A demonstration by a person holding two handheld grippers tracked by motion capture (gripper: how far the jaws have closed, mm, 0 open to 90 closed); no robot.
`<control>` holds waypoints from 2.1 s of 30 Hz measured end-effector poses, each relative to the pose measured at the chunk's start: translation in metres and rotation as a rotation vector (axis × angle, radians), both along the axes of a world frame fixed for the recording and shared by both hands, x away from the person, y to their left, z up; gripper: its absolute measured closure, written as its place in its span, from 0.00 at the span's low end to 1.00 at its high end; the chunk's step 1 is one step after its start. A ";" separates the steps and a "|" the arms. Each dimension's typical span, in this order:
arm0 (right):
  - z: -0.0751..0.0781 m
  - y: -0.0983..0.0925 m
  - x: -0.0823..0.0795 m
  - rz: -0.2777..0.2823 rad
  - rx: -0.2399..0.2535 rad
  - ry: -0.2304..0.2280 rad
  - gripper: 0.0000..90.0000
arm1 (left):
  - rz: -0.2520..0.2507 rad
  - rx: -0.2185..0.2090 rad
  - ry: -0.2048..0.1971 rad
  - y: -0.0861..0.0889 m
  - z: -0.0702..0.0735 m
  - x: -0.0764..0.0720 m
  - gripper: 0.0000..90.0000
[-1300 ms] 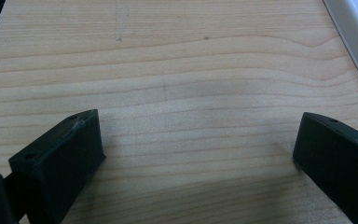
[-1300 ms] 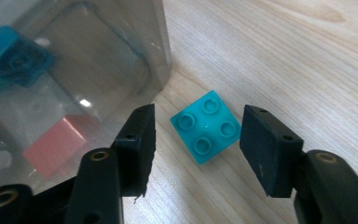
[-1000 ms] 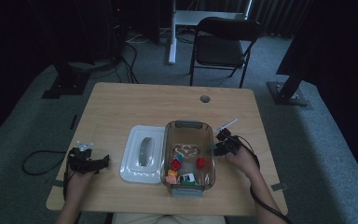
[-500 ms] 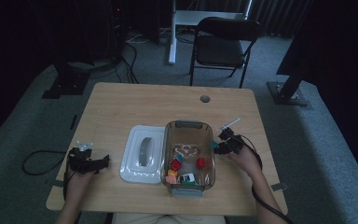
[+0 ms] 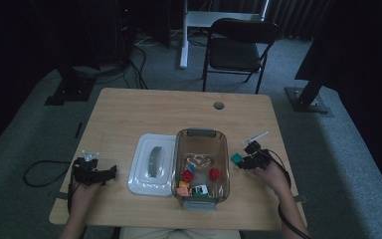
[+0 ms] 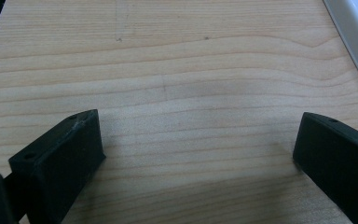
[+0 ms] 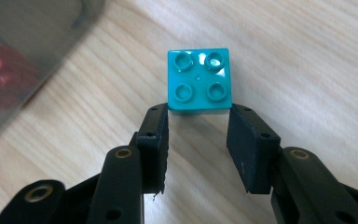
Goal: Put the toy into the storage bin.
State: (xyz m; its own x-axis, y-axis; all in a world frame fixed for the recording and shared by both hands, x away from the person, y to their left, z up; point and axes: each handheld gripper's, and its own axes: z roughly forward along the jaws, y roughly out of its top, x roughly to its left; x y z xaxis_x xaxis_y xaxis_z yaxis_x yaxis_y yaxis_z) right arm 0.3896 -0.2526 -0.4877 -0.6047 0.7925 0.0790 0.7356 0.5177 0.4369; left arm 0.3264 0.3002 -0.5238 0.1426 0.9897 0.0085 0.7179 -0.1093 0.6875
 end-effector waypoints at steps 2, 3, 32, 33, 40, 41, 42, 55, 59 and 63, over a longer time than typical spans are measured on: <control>0.001 -0.002 -0.001 -0.006 0.010 -0.002 0.59 | 0.000 -0.001 -0.001 0.000 0.000 0.000 0.02; 0.003 -0.003 -0.001 -0.009 0.016 -0.005 0.58 | 0.000 0.000 0.000 0.000 0.000 0.000 0.02; -0.001 0.020 0.015 0.046 -0.068 0.003 0.65 | 0.000 0.000 0.000 0.000 0.000 0.000 0.02; 0.000 0.019 0.015 0.053 -0.068 0.002 0.65 | 0.000 0.000 0.000 0.000 0.000 0.000 0.02; 0.008 0.014 0.010 0.059 -0.062 0.001 0.65 | 0.000 0.000 0.000 0.000 0.000 0.000 0.02; 0.010 0.013 0.008 0.059 -0.057 0.001 0.65 | 0.000 0.000 0.000 0.000 0.000 0.000 0.02; 0.011 0.012 0.007 0.063 -0.052 0.001 0.65 | 0.000 0.000 0.000 0.000 0.000 0.000 0.02; 0.041 0.010 -0.013 0.113 -0.019 -0.041 0.65 | 0.000 0.000 -0.001 0.000 0.000 0.000 0.02; 0.053 0.011 -0.018 0.130 -0.017 -0.062 0.65 | 0.000 0.000 0.000 0.000 0.000 0.000 0.02; 0.064 0.009 -0.021 0.138 -0.009 -0.075 0.65 | 0.000 0.000 -0.001 0.000 0.000 0.000 0.02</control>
